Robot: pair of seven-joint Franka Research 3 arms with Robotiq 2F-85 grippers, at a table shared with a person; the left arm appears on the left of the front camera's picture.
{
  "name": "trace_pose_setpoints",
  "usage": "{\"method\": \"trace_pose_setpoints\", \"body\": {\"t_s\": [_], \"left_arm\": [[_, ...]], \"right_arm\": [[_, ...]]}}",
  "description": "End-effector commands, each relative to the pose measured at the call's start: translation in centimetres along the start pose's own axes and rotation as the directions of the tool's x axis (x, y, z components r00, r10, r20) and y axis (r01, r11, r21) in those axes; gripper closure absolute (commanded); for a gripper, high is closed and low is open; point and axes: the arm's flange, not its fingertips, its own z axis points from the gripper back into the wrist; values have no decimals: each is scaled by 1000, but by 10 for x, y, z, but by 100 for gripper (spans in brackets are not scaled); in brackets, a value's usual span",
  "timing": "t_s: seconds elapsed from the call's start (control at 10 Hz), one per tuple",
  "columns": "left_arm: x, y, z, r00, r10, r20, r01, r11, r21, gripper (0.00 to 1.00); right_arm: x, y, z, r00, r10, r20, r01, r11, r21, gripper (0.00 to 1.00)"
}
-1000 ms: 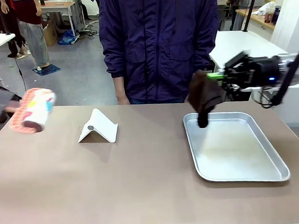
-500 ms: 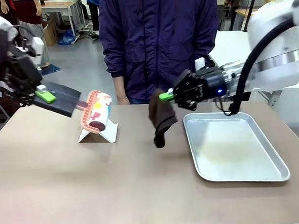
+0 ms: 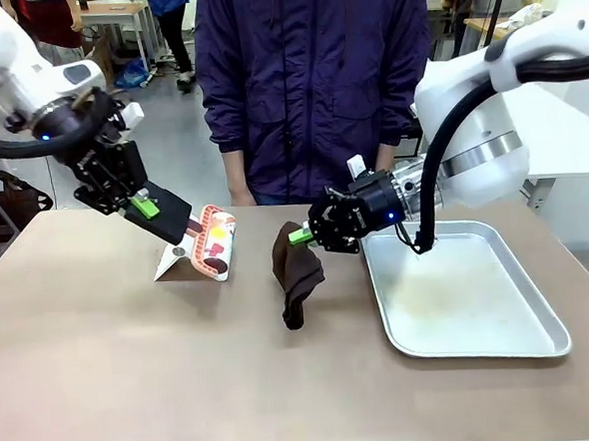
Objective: Clean the surface of the table.
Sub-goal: Return the Lint Roller and towel to their original positions.
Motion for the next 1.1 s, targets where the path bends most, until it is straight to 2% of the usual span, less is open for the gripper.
{"method": "trace_pose_setpoints", "body": {"t_s": [0.0, 0.3, 0.5, 0.7, 1.0], "left_arm": [[32, -6, 1, 996, 82, 28, -83, 996, 41, 78], [71, -4, -12, 990, 132, 43, -136, 985, 106, 78], [88, -1, -15, 989, 146, 17, -147, 981, 124, 78], [89, -2, -12, 990, 143, -17, -140, 983, 119, 78], [85, 5, -9, 987, 154, -37, -147, 977, 157, 78]], "right_arm": [[15, 2, 14, 999, -37, 9, 37, 999, 2, 93], [47, -20, 47, 990, -115, 84, 113, 993, 29, 93], [64, -33, 51, 985, -161, 69, 160, 987, 16, 93], [65, -31, 47, 989, -141, 39, 140, 990, 34, 93], [62, -27, 35, 991, -128, 41, 124, 989, 85, 93]]}}
